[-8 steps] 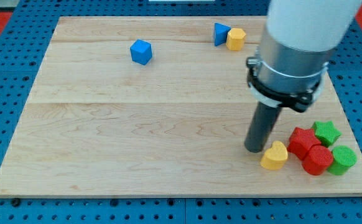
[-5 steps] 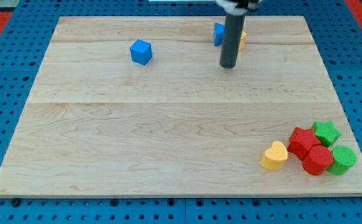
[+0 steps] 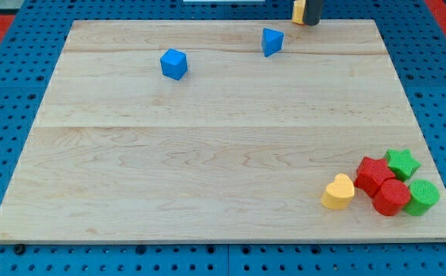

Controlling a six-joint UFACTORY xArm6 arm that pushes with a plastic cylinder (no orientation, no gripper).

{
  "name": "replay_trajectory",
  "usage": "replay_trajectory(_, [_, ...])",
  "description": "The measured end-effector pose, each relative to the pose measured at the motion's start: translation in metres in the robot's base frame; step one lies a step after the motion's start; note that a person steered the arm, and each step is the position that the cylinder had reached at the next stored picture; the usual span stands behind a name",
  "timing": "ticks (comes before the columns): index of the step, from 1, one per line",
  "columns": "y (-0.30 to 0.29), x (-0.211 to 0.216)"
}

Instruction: Push the blue triangle down a bit

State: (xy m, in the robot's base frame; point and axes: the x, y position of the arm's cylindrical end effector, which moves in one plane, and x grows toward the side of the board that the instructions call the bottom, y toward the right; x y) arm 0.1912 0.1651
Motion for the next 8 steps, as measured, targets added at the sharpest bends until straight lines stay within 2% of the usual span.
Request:
replay_trajectory(1, [0.001,0.0])
replay_trajectory(2, [-0.062,0.001])
replay_trajectory(3, [-0.095,0.016])
replay_trajectory(7, [-0.064,0.133])
replay_trajectory(8, [-0.067,0.139])
